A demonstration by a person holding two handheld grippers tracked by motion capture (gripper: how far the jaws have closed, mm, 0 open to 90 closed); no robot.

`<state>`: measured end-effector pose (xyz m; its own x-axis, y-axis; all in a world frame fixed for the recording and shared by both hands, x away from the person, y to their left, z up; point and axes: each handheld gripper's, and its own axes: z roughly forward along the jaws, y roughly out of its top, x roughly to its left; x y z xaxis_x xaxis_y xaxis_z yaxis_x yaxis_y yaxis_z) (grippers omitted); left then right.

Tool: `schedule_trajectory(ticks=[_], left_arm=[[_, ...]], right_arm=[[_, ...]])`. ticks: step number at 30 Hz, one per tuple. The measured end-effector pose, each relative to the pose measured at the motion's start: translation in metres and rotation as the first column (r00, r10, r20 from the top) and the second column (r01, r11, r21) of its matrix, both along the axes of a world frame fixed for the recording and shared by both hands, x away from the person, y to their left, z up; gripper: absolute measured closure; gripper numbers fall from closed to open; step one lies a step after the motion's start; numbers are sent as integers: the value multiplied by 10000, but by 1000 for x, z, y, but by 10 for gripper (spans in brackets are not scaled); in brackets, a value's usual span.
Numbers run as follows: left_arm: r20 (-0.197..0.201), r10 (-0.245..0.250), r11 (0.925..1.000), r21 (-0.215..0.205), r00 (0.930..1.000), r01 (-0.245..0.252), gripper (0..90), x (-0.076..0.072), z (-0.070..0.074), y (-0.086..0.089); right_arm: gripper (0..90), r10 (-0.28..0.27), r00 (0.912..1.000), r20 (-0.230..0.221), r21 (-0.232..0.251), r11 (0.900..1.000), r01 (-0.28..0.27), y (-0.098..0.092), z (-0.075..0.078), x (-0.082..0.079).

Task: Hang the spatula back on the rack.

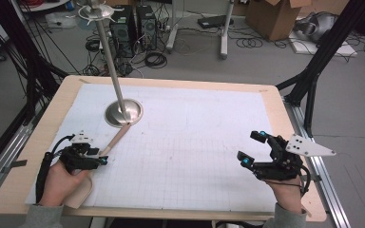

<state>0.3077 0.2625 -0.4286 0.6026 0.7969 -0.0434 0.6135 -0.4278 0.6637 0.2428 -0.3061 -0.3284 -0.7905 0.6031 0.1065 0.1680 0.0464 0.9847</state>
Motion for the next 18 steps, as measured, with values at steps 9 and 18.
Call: schedule_trajectory(ticks=[9, 18], left_arm=[[-109, 44, 9997, 228, 9999, -42, 517, -1, -2, -1], [-145, 98, 9995, 311, 9998, -94, 568, -3, -2, -1]], right_arm=[[137, 0, 10000, -49, -13, 10000, 0, 1, 0, 0], [138, 44, 10000, -45, -29, 10000, -45, 3, -1, 2]])
